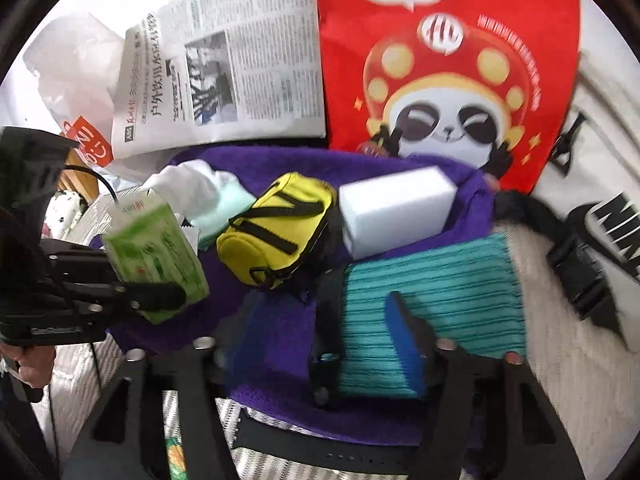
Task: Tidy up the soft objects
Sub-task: 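Carry the tissue pack and the watch strap over the purple towel with both grippers, then release the tissue pack by the glove while the right gripper releases the strap on the towel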
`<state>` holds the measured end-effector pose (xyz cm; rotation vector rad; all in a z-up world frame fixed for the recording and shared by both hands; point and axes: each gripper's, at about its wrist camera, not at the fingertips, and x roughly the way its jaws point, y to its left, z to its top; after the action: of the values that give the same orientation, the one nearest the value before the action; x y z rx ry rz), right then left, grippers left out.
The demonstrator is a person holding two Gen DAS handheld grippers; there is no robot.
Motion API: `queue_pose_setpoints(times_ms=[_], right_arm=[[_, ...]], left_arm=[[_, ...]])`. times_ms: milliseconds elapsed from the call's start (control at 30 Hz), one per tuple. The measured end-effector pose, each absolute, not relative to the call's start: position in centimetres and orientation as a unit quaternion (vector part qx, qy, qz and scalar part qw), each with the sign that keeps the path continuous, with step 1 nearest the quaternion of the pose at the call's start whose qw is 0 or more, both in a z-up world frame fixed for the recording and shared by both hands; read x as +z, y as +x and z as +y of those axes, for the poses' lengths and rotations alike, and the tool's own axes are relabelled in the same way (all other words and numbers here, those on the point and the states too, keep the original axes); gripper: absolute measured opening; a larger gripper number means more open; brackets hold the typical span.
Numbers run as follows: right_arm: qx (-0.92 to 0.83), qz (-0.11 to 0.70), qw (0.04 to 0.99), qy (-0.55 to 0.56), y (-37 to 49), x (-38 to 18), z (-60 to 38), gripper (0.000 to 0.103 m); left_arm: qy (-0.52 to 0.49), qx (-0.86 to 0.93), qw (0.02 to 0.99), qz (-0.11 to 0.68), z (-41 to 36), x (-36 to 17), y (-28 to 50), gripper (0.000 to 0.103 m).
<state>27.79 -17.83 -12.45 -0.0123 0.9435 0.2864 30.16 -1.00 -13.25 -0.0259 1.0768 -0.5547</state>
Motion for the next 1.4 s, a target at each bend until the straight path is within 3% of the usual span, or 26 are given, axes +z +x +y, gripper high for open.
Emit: queue_pose_setpoints(times_ms=[367, 433, 633, 700, 800, 1400], right_arm=[[0.138, 0.409, 0.901, 0.047, 26.8, -10.9, -20.5, 0.067], [0.133, 0.408, 0.901, 0.061, 26.8, -10.9, -21.2, 0.067], [0.132, 0.409, 0.898, 0.093, 27.0, -10.9, -22.7, 0.068], [0.134, 0.41, 0.896, 0.102, 27.1, -10.9, -23.0, 0.068], [0.136, 0.408, 0.897, 0.105, 27.0, -10.6, -23.1, 0.068], [0.159, 0.405, 0.895, 0.098, 22.1, -7.5, -22.7, 0.069]], left_arm=[[0.001, -0.228, 0.819, 0.527, -1.4, -14.2, 30.6, 0.019], [0.006, -0.22, 0.822, 0.526, -1.7, -14.1, 30.6, 0.03], [0.009, -0.197, 0.826, 0.528, -1.8, -13.7, 30.3, 0.048], [0.018, -0.185, 0.828, 0.529, -1.7, -13.5, 29.9, 0.049], [0.03, -0.175, 0.83, 0.528, -1.7, -12.8, 29.2, 0.06], [0.061, -0.134, 0.836, 0.528, 0.5, -9.9, 22.8, 0.061]])
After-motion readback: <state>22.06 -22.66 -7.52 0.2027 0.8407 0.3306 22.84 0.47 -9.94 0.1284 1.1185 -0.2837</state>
